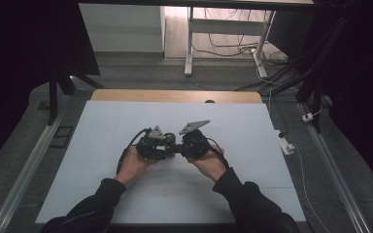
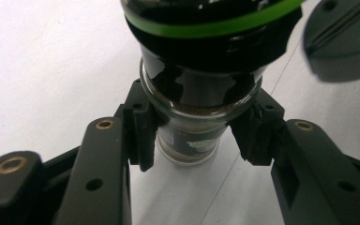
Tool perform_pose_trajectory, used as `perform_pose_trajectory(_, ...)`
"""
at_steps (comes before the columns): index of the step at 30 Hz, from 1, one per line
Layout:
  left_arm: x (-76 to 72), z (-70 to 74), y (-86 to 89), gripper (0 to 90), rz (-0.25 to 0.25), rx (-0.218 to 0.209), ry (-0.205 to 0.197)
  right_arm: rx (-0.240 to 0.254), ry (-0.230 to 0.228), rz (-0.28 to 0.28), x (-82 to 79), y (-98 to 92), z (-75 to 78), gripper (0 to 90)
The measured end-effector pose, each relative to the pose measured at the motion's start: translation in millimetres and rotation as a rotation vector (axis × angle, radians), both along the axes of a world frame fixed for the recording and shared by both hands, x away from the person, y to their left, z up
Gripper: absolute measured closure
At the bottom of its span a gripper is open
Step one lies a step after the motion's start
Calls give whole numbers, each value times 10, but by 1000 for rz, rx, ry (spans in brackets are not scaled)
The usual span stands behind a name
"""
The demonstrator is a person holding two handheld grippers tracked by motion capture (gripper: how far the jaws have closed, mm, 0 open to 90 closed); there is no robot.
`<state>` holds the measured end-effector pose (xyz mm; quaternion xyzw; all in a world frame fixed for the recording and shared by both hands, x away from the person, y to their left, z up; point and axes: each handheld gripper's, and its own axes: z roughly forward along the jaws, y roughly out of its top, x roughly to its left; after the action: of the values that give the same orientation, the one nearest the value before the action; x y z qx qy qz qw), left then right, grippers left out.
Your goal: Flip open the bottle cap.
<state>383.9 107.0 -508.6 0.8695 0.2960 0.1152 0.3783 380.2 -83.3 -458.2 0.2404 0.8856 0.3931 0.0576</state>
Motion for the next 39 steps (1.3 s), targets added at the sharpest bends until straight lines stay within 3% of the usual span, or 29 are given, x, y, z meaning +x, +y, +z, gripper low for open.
perform_pose_trajectory(10, -1, -1, -2, 536, 4, -3, 1, -12, -3, -10, 19, 73, -53, 889)
perform_pose_trajectory(39, -2, -1, -2, 536, 3, 1, 1, 50, -17, -19, 37, 49, 120, 889)
